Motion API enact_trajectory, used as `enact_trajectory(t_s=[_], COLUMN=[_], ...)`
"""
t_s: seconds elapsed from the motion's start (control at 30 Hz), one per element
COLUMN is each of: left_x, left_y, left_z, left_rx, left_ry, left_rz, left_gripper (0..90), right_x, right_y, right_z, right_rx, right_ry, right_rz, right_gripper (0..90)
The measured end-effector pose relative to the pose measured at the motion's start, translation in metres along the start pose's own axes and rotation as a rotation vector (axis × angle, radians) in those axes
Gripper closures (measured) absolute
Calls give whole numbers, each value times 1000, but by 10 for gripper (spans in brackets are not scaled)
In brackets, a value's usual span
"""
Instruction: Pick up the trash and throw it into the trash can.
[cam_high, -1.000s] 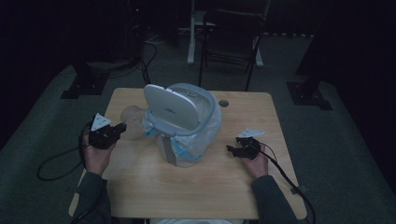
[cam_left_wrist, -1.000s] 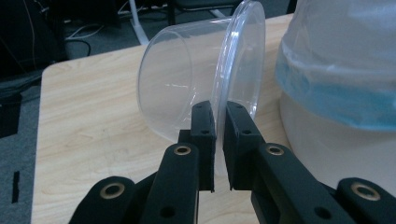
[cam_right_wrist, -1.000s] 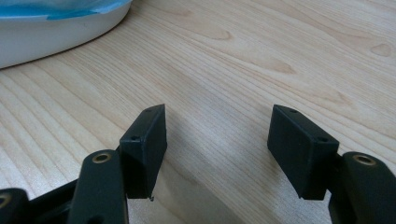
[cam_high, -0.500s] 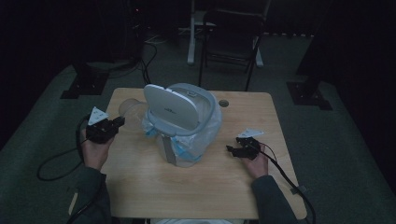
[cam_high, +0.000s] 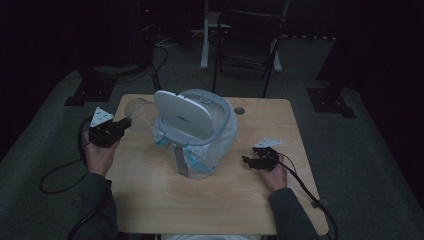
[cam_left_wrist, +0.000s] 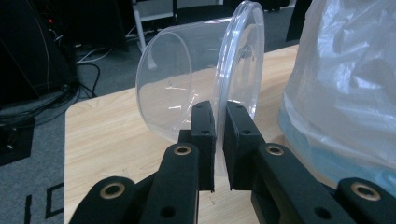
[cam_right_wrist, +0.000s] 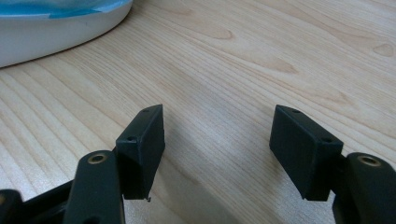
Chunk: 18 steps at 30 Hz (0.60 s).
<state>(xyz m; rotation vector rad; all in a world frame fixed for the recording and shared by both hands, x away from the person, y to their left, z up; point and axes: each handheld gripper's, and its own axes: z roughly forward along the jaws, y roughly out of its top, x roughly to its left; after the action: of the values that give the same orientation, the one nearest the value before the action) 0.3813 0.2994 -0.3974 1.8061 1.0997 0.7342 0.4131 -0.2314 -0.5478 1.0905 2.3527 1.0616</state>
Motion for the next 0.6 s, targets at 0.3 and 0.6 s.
enact_trajectory(t_s=[0.3, 0.6], left_x=[4, 5], left_y=[7, 17], left_z=[-1, -1], left_rx=[-10, -22], left_ry=[-5, -9], left_rz=[-4, 1], left_gripper=[842, 842], right_x=[0, 0], right_y=[0, 0], right_z=[0, 0], right_rx=[-1, -1], right_ry=[1, 0], right_rz=[2, 2], right_gripper=[346, 346])
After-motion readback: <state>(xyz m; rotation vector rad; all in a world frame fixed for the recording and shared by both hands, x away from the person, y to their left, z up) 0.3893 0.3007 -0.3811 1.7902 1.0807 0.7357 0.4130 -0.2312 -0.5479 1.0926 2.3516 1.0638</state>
